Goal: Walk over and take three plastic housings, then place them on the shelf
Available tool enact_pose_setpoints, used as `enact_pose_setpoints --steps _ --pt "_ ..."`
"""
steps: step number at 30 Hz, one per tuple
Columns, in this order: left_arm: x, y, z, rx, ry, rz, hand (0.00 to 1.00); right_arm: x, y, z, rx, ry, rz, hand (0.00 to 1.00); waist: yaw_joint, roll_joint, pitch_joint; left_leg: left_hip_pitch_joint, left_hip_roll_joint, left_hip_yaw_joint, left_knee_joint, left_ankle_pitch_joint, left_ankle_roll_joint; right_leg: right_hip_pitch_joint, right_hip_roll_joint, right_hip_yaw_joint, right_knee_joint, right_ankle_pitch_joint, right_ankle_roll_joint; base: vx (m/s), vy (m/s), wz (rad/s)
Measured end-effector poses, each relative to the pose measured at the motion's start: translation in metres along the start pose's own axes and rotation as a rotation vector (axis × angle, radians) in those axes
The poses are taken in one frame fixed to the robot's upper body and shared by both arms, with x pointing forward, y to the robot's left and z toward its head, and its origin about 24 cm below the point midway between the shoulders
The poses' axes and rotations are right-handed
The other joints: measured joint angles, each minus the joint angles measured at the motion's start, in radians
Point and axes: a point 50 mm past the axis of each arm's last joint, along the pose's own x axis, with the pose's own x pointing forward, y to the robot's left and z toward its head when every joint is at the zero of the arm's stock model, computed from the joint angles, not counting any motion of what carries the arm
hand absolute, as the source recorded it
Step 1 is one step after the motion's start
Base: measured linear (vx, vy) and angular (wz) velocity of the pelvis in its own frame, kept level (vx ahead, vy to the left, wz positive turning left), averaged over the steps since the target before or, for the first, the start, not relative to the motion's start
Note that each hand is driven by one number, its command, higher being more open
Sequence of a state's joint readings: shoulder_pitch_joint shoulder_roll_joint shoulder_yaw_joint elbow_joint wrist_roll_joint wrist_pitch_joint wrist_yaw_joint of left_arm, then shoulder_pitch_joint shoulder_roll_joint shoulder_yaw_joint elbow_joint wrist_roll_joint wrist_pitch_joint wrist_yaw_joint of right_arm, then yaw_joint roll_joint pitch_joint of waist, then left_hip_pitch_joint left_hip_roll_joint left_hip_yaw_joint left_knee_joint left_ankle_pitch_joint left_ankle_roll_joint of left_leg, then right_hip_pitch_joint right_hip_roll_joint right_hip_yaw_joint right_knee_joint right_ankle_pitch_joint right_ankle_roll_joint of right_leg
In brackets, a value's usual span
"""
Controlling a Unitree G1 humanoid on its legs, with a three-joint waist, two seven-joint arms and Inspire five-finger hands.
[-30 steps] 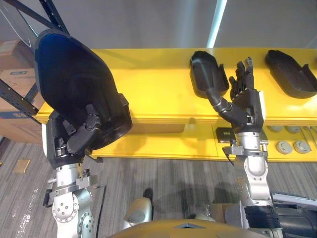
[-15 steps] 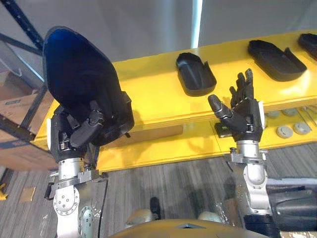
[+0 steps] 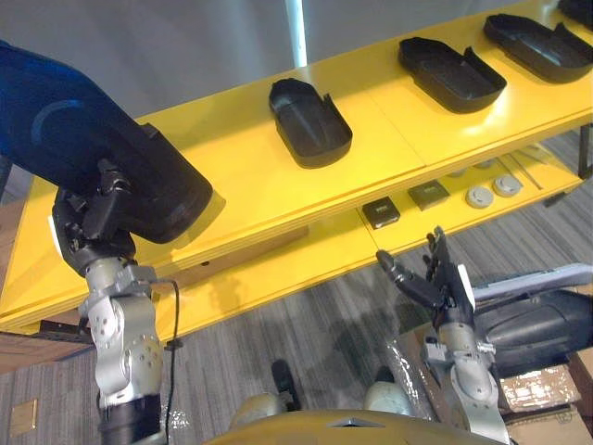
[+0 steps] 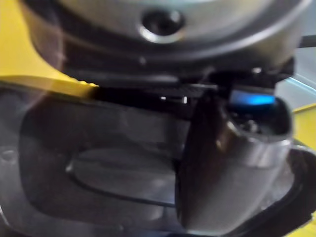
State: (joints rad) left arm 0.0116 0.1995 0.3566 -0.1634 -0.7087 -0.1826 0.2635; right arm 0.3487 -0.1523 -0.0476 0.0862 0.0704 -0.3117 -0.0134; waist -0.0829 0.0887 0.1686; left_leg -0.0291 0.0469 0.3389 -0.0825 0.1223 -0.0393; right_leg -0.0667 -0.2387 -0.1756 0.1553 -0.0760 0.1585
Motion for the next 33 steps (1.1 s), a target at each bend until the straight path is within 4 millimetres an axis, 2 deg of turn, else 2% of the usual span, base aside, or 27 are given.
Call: enact_pose_setpoints --steps 1,3,7,8,9,10,14,19,22,26,33 --pt "0.006 0.001 0.001 0.01 0.0 0.004 0.0 -0.001 -0.001 -0.004 -0.026 0.017 0.016 1.0 -0.004 0.001 0.007 0.0 0.0 0.004 0.0 0.0 0.0 -0.003 0.0 0.004 0.001 0.0 0.0 -0.04 0.033 -0.19" --pt "0.032 -0.004 0.009 0.021 0.004 -0.01 0.0 -0.006 -0.002 -0.019 -0.098 0.089 0.067 1.0 -0.007 0.004 0.028 -0.016 0.0 0.015 0.0 -0.003 -0.004 -0.03 0.001 0.019 0.005 0.005 -0.003 -0.04 0.035 -0.13" --pt "0.077 -0.01 0.018 0.058 0.023 -0.012 0.0 -0.011 0.001 -0.044 -0.112 0.203 0.121 1.0 -0.008 -0.002 0.079 -0.043 0.0 0.025 0.012 0.002 0.002 -0.076 -0.005 0.037 0.041 0.005 -0.002 -0.01 0.014 -0.05" --pt "0.083 -0.01 0.018 0.055 0.037 -0.006 0.0 -0.012 0.002 -0.046 -0.111 0.213 0.13 1.0 -0.01 -0.003 0.084 -0.05 0.0 0.025 0.015 0.002 0.003 -0.082 -0.005 0.038 0.046 0.005 -0.002 0.03 0.004 -0.05" --pt "0.094 -0.01 0.02 0.051 0.07 -0.007 0.0 -0.012 0.005 -0.049 -0.107 0.226 0.163 1.0 -0.01 -0.013 0.104 -0.07 0.0 0.022 0.031 0.002 0.003 -0.104 -0.006 0.044 0.061 0.003 -0.005 0.0 0.0 0.0" --pt "0.098 -0.011 0.021 0.048 0.077 -0.012 0.0 -0.011 0.006 -0.049 -0.106 0.228 0.18 1.0 -0.01 -0.018 0.112 -0.076 0.0 0.022 0.033 0.002 0.003 -0.109 -0.006 0.047 0.069 0.002 -0.006 0.0 0.0 0.0" --pt "0.12 -0.032 0.038 0.023 0.071 -0.105 0.0 -0.006 0.022 -0.049 -0.101 0.22 0.271 1.0 -0.002 -0.055 0.165 -0.108 0.007 0.007 0.063 0.002 0.003 -0.144 -0.006 0.042 0.12 -0.017 -0.018 -0.01 -0.027 0.07" --pt "0.134 -0.043 0.046 0.054 0.114 -0.179 0.0 0.004 0.034 -0.045 -0.086 0.19 0.309 1.0 -0.002 -0.067 0.203 -0.14 0.017 -0.008 0.082 0.0 0.0 -0.178 -0.01 0.034 0.157 -0.035 -0.029 -0.05 -0.022 0.08" --pt "0.134 -0.043 0.034 0.054 0.209 -0.216 0.0 0.007 0.034 -0.044 -0.082 0.189 0.292 1.0 0.001 -0.068 0.233 -0.143 0.016 -0.012 0.082 0.0 -0.002 -0.178 -0.012 0.03 0.158 -0.034 -0.028 -0.01 -0.002 0.05" --pt "0.135 -0.05 0.037 0.124 0.227 -0.293 0.0 0.006 0.033 -0.048 -0.093 0.206 0.289 1.0 0.005 -0.072 0.236 -0.146 0.016 -0.017 0.082 0.004 0.005 -0.176 -0.012 0.025 0.155 -0.029 -0.021 0.03 -0.006 0.04" --pt "0.141 -0.06 0.042 0.255 0.229 -0.331 0.0 0.012 0.037 -0.045 -0.089 0.186 0.291 1.0 0.005 -0.082 0.243 -0.147 0.018 -0.029 0.082 0.007 0.004 -0.161 -0.008 0.015 0.14 -0.027 -0.019 0.04 -0.007 0.05"
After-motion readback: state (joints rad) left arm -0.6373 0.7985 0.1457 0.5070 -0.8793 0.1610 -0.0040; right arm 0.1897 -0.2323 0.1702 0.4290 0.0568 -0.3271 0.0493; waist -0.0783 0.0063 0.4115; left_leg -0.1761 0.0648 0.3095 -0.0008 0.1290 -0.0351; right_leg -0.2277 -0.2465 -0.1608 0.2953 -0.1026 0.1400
